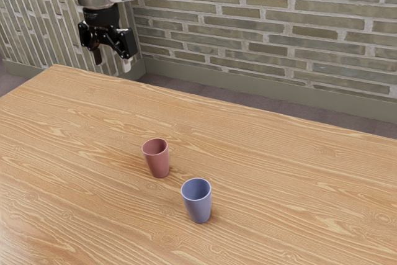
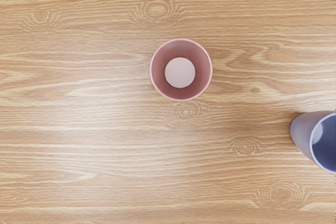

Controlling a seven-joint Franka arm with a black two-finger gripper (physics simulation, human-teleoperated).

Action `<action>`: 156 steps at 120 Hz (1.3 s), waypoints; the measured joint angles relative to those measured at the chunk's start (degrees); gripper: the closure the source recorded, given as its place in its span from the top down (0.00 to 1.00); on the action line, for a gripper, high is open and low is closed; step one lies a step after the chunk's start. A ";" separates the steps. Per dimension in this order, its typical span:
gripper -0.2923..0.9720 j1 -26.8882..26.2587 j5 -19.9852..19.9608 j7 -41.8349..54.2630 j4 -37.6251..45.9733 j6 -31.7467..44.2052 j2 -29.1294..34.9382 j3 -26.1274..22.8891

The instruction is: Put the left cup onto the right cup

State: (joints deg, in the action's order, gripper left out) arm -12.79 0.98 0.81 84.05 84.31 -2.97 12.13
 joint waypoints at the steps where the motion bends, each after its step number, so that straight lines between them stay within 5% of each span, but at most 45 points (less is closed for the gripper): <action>1: 0.77 -0.01 0.00 0.00 0.00 0.00 0.02 0.00; 156: 0.77 -0.18 -0.10 1.45 12.38 11.65 -3.13 3.38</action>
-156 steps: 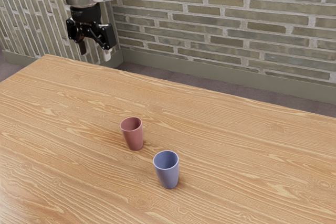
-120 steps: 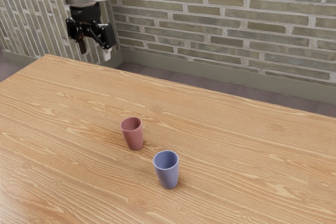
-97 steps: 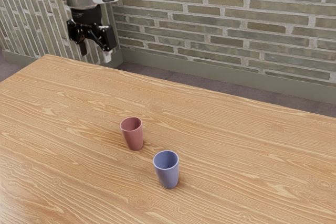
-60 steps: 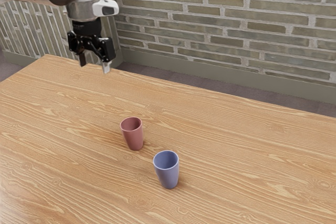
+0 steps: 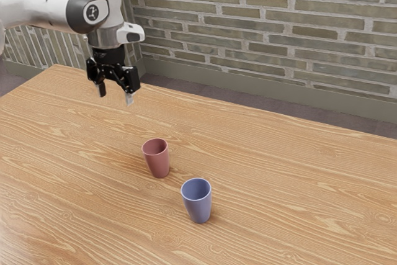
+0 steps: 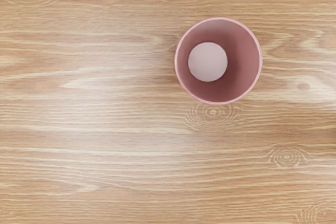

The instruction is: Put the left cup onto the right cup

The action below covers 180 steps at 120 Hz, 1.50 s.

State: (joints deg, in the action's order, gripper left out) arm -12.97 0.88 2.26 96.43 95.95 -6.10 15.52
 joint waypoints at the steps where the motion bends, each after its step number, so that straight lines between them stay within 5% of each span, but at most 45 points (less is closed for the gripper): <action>1: 0.77 0.01 0.00 0.00 0.04 0.12 -0.08 0.01; 61: 0.77 0.76 -0.15 -0.07 3.57 6.57 -3.75 0.13; 180: 0.76 3.20 -1.64 2.02 -3.59 9.44 -14.34 -0.92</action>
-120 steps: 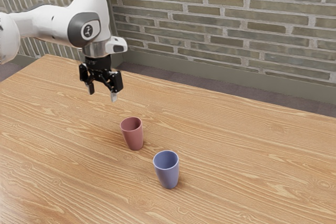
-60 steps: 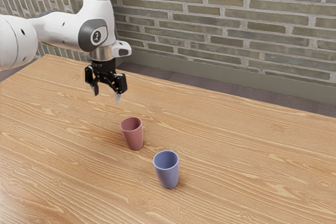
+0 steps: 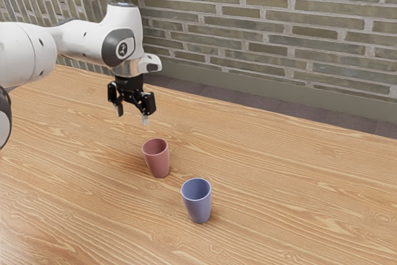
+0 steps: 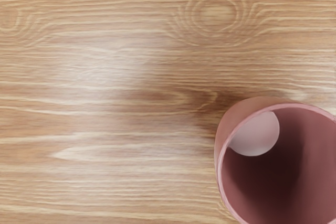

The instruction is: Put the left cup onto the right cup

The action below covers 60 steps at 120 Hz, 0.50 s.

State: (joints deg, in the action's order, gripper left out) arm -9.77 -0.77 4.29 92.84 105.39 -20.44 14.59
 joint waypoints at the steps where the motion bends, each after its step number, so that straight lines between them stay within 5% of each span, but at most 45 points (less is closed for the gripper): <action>1: 0.76 0.00 0.00 0.04 0.02 0.02 0.00 -0.01; 60: 0.77 -0.08 -0.02 1.77 2.67 2.20 -0.53 -0.88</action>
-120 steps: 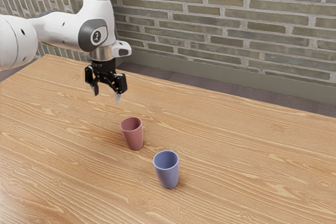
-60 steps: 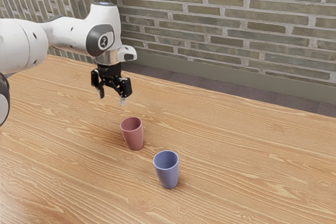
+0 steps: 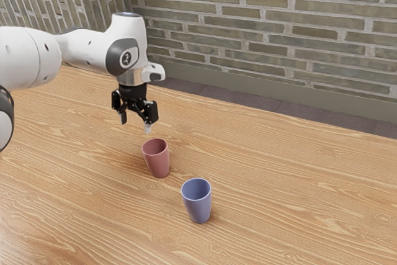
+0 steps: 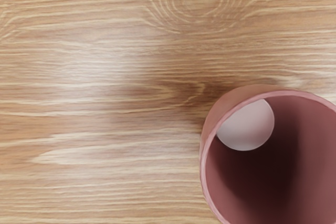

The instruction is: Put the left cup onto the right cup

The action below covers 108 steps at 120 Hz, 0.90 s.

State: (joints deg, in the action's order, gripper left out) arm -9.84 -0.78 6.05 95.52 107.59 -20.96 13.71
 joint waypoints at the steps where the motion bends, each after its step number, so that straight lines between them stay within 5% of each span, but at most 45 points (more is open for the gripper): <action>1: 0.77 0.00 0.00 0.02 0.07 0.07 0.00 -0.03; 108: 0.76 0.00 -1.59 0.93 1.27 5.16 -5.26 -0.44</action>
State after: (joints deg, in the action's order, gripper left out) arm -9.85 -2.37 6.98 96.79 112.76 -26.23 13.27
